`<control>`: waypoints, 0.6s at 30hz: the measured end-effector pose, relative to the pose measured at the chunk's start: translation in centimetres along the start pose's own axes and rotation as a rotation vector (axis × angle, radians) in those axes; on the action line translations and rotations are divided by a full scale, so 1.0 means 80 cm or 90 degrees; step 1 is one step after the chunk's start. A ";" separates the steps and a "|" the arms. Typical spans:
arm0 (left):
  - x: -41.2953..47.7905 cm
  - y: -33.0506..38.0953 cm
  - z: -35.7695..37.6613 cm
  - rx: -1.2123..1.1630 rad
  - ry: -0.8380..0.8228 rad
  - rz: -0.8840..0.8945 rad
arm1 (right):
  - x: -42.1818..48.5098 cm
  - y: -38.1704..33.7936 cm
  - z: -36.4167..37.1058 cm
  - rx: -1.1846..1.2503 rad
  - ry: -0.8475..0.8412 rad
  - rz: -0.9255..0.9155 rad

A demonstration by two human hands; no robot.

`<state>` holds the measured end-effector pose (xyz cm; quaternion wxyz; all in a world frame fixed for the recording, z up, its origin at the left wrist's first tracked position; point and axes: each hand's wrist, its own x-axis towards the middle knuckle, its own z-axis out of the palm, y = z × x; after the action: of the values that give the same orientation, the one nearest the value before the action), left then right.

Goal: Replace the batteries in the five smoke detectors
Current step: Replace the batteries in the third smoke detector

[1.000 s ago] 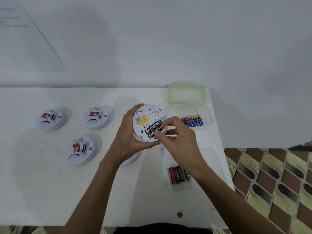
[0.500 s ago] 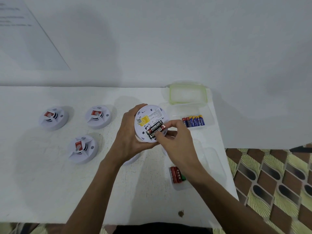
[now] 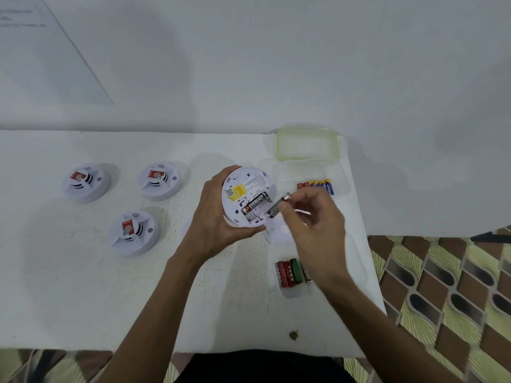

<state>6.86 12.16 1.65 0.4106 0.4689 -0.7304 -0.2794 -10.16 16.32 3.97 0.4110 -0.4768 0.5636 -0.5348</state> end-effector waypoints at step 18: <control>-0.049 -0.011 0.014 -0.002 -0.002 -0.091 | -0.012 0.102 -0.092 -0.516 -0.281 0.090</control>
<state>7.15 15.41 -0.94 0.3891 0.5186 -0.6953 -0.3102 -17.91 18.55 -3.55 0.3372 -0.6619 0.6571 -0.1278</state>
